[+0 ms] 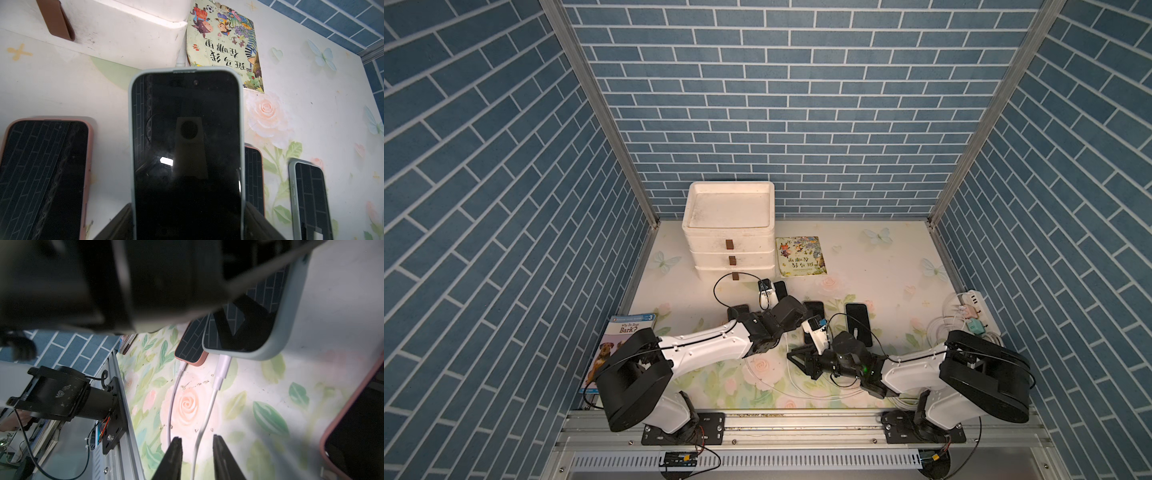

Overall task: Unplug the charging cable from the phone
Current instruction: Remove the charging cable from the phone.

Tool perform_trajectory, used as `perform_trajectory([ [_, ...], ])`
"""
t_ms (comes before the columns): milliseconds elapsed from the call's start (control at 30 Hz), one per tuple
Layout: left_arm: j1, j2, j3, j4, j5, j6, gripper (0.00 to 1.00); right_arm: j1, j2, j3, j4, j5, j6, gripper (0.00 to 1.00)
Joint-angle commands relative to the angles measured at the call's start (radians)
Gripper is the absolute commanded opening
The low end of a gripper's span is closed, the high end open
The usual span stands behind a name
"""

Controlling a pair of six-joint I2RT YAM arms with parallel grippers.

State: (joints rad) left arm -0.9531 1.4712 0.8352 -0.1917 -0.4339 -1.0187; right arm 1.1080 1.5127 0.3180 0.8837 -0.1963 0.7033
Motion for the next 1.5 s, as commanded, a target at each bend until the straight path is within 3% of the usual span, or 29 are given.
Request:
perform_trajectory([
  [0, -0.004, -0.027, -0.005, 0.03, -0.04, -0.005, 0.0, -0.009, 0.019, 0.014, 0.045, -0.054, 0.014, 0.3],
  [1033, -0.007, -0.059, -0.037, 0.06, -0.037, -0.012, 0.0, -0.018, 0.106, 0.053, 0.067, -0.063, 0.03, 0.25],
  [1467, -0.007, -0.081, -0.062, 0.094, -0.031, -0.034, 0.0, -0.019, 0.118, 0.053, 0.081, -0.06, 0.038, 0.28],
])
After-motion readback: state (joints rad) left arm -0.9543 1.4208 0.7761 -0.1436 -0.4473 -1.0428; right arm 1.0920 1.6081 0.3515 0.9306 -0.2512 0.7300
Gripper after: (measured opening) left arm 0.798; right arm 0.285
